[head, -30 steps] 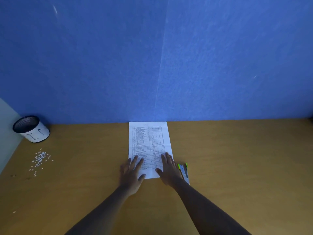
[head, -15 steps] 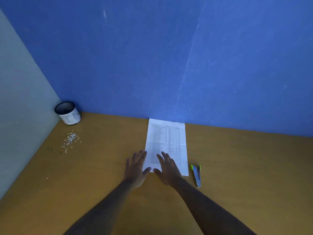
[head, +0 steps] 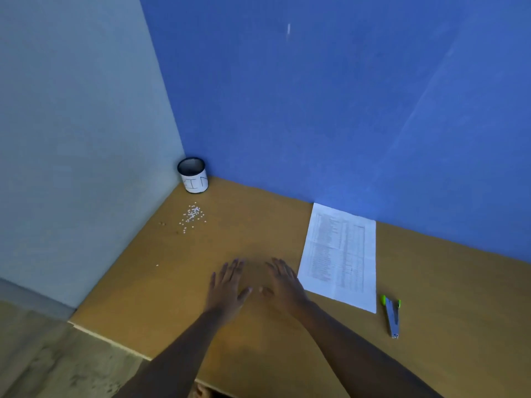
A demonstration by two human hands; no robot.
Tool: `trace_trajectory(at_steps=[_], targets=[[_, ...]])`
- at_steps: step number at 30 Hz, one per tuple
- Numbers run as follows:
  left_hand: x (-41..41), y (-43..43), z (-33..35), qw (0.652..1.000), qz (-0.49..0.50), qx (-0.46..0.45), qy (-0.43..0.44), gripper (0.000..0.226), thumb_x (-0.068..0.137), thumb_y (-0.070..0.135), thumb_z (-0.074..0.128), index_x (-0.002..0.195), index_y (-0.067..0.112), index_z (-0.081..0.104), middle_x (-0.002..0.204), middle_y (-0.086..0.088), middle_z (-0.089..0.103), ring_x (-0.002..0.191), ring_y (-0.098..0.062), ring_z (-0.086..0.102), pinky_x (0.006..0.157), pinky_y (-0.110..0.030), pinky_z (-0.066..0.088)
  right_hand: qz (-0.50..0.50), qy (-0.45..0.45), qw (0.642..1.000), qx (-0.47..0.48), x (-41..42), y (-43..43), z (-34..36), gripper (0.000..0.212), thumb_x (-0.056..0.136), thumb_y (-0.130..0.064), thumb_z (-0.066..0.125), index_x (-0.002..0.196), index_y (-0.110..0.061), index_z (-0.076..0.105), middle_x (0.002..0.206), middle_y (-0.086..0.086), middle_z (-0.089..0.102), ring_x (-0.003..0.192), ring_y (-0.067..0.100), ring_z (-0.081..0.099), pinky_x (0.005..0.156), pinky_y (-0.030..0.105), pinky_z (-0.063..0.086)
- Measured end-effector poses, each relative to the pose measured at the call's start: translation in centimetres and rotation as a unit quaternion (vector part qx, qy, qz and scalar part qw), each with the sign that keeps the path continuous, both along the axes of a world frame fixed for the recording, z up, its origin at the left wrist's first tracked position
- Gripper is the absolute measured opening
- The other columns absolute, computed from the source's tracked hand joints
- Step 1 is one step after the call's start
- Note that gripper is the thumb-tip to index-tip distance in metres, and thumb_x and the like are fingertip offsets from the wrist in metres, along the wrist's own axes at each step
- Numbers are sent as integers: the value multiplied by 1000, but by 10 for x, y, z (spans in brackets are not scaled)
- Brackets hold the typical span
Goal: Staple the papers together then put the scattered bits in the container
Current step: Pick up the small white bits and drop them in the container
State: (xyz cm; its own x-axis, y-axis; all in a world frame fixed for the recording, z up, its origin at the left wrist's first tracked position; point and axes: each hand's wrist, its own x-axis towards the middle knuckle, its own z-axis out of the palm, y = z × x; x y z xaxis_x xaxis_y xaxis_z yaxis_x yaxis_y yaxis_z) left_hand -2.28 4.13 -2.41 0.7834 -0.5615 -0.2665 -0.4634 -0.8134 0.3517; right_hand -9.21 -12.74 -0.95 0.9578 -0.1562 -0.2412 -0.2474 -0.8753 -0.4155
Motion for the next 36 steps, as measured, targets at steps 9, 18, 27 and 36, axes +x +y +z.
trace_trajectory(at_steps=[9, 18, 27, 36], targets=[[63, 97, -3, 996, 86, -23, -19, 99, 68, 72, 3, 155, 25, 3, 163, 7, 1, 150, -19, -2, 119, -44, 0, 56, -1, 998, -6, 76, 71, 5, 69, 93, -39, 52, 151, -19, 19, 159, 4, 13, 148, 23, 7, 120, 38, 11], [121, 176, -14, 985, 162, -39, -46, 96, 76, 71, 7, 154, 15, 16, 162, -2, 11, 150, -24, 5, 119, -47, 4, 107, 10, 994, -1, 146, 132, -5, 67, 93, -37, 53, 150, -20, 20, 160, 3, 13, 148, 23, 8, 120, 36, 11], [152, 218, -42, 985, 148, -51, -73, 82, 94, 64, 5, 148, 9, 34, 153, -10, 38, 143, -28, 30, 117, -49, 22, 135, -31, 990, 40, 181, 168, -19, 56, 90, -26, 55, 143, -26, 37, 153, 2, 29, 142, 21, 23, 116, 30, 21], [155, 214, -59, 983, 132, -73, -100, 64, 100, 50, 14, 151, 14, 28, 156, -5, 31, 146, -23, 19, 117, -40, 9, 284, -152, 947, 15, 177, 187, -43, 46, 83, -28, 49, 127, -21, 56, 132, 0, 55, 123, 20, 44, 111, 28, 32]])
